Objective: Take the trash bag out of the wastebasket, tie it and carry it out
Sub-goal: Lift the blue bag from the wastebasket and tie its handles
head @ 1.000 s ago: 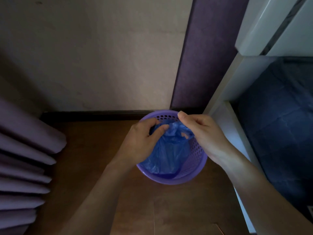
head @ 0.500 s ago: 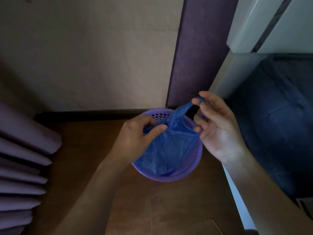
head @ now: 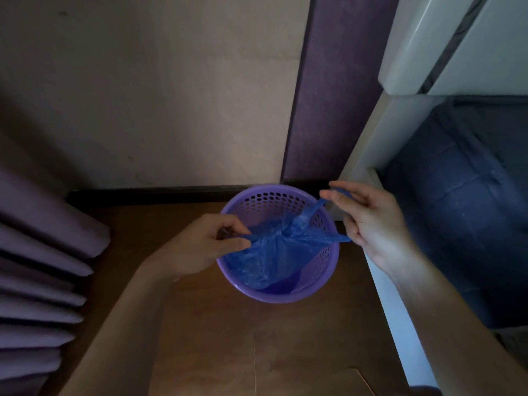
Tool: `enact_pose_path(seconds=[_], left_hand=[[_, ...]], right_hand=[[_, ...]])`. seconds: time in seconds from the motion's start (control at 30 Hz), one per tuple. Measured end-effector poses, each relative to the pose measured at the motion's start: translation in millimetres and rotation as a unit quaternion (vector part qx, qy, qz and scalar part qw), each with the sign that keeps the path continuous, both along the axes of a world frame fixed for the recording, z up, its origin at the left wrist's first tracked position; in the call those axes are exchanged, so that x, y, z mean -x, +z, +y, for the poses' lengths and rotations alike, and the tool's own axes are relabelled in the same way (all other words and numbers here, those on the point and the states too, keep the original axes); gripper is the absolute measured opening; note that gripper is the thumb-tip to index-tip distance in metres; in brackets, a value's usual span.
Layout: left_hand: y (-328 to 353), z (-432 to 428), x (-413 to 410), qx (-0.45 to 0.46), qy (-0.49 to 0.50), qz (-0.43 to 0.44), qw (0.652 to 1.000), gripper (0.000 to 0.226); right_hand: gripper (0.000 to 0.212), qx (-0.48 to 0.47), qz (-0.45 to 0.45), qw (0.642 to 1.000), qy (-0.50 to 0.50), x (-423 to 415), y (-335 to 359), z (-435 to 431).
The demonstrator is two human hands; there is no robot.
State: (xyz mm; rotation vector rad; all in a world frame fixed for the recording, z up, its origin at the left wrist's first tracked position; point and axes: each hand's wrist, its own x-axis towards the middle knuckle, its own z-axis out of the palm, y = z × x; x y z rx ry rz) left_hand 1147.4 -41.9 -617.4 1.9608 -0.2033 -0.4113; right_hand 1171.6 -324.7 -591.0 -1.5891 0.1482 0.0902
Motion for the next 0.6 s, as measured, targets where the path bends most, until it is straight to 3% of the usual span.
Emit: enact_pose_path(seconds=[0.07, 0.2, 0.3, 0.37, 0.43, 0.5, 0.6], left_hand=[[2, 1, 1, -0.003, 0.029, -0.001, 1.000, 0.009], [3, -4, 4, 0.000, 0.108, 0.020, 0.994, 0.020], [3, -17, 6, 0.078, 0.196, 0.070, 0.975, 0.029], [5, -26, 5, 0.184, 0.247, 0.128, 0.943, 0.031], [9, -30, 2, 0.320, 0.286, 0.186, 0.884, 0.029], [12, -28, 1, 0.410, 0.288, 0.222, 0.837, 0.026], [13, -19, 1, 0.444, 0.241, 0.235, 0.831, 0.026]], right_hand=[[0.012, 0.107, -0.003, 0.994, 0.017, 0, -4, 0], [0.020, 0.191, -0.009, 0.981, 0.021, -3, -5, 1], [0.034, 0.233, -0.036, 0.972, 0.012, -6, -6, 4], [0.044, 0.241, -0.037, 0.970, 0.004, -7, -8, 5], [0.048, 0.208, -0.022, 0.978, -0.005, -8, -8, 7], [0.040, 0.114, 0.011, 0.993, -0.005, -5, -4, 7], [0.029, -0.036, 0.036, 0.999, 0.015, 1, 3, 1]])
